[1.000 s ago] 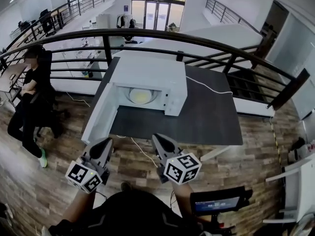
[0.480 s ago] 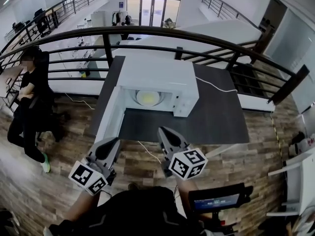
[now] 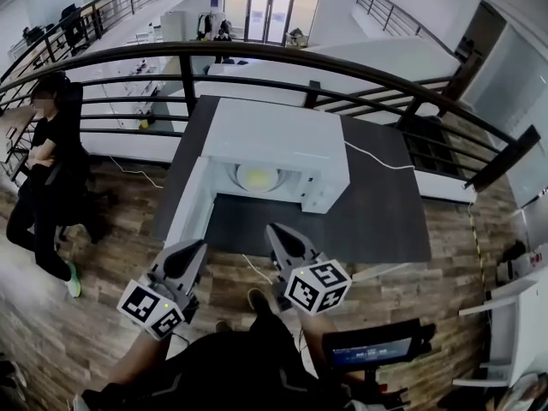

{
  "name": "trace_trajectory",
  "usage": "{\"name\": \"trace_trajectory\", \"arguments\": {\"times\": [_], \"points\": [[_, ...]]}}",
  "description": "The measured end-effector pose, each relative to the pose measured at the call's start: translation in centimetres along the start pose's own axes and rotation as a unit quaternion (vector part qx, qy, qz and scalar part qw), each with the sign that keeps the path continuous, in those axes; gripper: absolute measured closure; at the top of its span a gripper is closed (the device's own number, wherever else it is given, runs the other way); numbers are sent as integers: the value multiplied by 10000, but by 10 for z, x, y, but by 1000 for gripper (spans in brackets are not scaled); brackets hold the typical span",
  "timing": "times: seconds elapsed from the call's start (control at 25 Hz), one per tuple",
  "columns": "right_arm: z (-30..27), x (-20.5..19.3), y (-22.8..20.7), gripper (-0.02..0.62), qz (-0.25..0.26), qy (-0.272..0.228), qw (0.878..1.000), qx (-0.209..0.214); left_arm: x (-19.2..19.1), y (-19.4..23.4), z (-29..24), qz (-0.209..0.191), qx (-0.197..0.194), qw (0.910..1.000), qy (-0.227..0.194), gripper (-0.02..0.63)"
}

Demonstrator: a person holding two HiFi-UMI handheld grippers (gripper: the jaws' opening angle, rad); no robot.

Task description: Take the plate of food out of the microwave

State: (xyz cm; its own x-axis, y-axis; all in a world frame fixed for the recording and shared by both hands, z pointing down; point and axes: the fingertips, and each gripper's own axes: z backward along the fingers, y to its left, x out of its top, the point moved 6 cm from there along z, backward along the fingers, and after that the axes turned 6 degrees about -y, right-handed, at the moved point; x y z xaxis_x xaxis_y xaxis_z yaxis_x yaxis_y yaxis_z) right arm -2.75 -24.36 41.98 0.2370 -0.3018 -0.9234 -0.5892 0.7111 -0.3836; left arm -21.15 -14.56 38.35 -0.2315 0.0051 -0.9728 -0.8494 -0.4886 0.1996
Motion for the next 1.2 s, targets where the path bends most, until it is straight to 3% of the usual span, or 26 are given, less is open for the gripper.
{"name": "trace_trajectory", "arguments": {"times": [0.36, 0.56, 0.8, 0.88, 1.2], "points": [[-37, 26, -38, 606, -74, -134, 9996, 253, 13, 17, -43, -223, 337, 9992, -55, 601], [-49, 18, -60, 606, -231, 21, 9993, 282, 13, 24, -58, -213, 415, 9988, -118, 601], [-69, -4, -98, 605, -460, 147, 9988, -25, 6, 36, -71, -200, 462, 9987, 1, 601], [-74, -14, -108, 571, -648, 214, 9976, -103, 3, 40, -72, -186, 507, 9985, 15, 601], [-96, -64, -151, 550, -1460, 542, 9866, -489, -2, 44, -81, -330, 509, 9980, 185, 601]]}}
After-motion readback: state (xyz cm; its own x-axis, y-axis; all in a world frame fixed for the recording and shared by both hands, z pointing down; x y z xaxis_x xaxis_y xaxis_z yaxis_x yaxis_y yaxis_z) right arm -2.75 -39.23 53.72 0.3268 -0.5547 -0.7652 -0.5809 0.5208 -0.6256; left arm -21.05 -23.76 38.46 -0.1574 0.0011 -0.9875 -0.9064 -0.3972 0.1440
